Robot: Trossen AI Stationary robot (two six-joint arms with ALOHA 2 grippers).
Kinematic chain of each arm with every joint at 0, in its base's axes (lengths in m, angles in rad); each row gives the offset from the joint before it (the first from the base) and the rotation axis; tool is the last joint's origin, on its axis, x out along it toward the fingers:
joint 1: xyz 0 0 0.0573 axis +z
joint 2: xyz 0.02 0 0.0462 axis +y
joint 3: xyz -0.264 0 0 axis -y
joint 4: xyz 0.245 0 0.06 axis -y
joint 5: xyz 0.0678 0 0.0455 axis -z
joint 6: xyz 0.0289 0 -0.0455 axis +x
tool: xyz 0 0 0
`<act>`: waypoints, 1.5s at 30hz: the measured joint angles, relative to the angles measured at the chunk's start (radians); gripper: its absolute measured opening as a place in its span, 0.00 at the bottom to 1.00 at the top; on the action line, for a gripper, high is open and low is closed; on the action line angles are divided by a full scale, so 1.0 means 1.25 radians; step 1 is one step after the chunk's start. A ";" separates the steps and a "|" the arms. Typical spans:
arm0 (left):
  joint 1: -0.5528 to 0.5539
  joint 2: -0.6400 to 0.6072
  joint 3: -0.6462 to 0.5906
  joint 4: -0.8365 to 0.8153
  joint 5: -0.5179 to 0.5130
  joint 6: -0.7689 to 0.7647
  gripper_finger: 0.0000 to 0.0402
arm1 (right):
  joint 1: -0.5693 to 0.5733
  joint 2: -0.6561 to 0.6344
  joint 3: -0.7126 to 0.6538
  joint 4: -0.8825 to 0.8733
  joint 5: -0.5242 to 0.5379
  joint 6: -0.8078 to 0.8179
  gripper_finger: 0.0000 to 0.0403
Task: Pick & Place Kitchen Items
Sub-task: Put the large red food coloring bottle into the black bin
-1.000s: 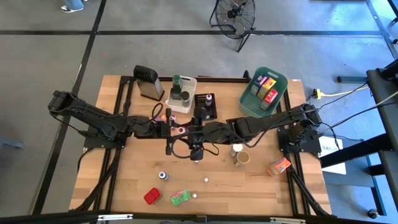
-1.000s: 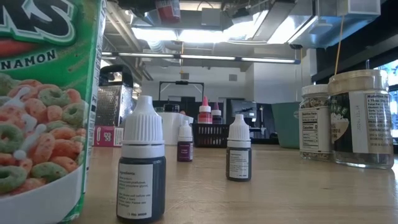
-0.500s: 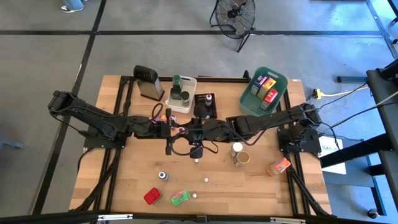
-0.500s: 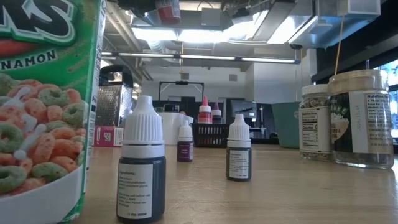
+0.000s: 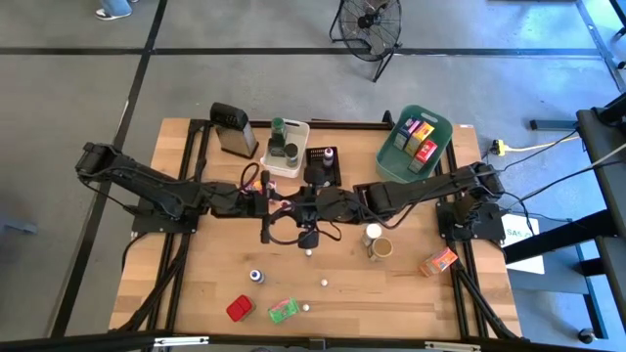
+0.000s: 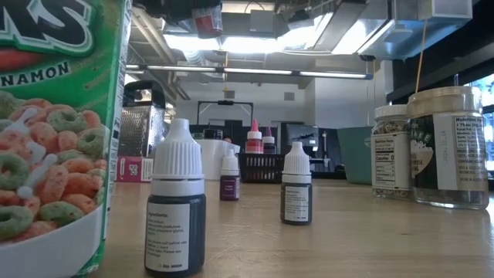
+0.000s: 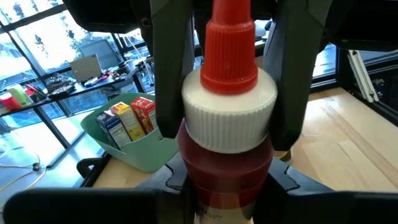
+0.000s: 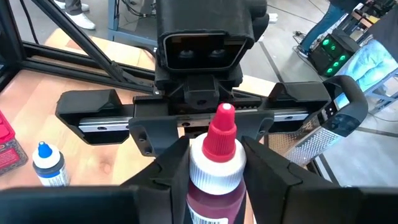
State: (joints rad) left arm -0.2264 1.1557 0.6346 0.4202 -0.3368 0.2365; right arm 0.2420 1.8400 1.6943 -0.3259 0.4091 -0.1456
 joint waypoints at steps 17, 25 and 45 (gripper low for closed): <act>0.000 -0.001 0.005 0.023 0.035 -0.025 0.55 | -0.001 0.006 -0.002 -0.014 -0.002 -0.001 0.29; 0.000 -0.001 0.005 0.020 0.034 -0.025 0.56 | -0.001 0.006 -0.002 -0.015 -0.001 -0.001 0.29; -0.001 -0.002 0.005 0.014 -0.003 -0.025 0.56 | 0.051 -0.032 -0.002 -0.093 0.174 0.007 0.29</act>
State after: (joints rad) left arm -0.2276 1.1530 0.6404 0.4372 -0.3400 0.2050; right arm 0.3063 1.8002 1.6917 -0.4423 0.6272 -0.1372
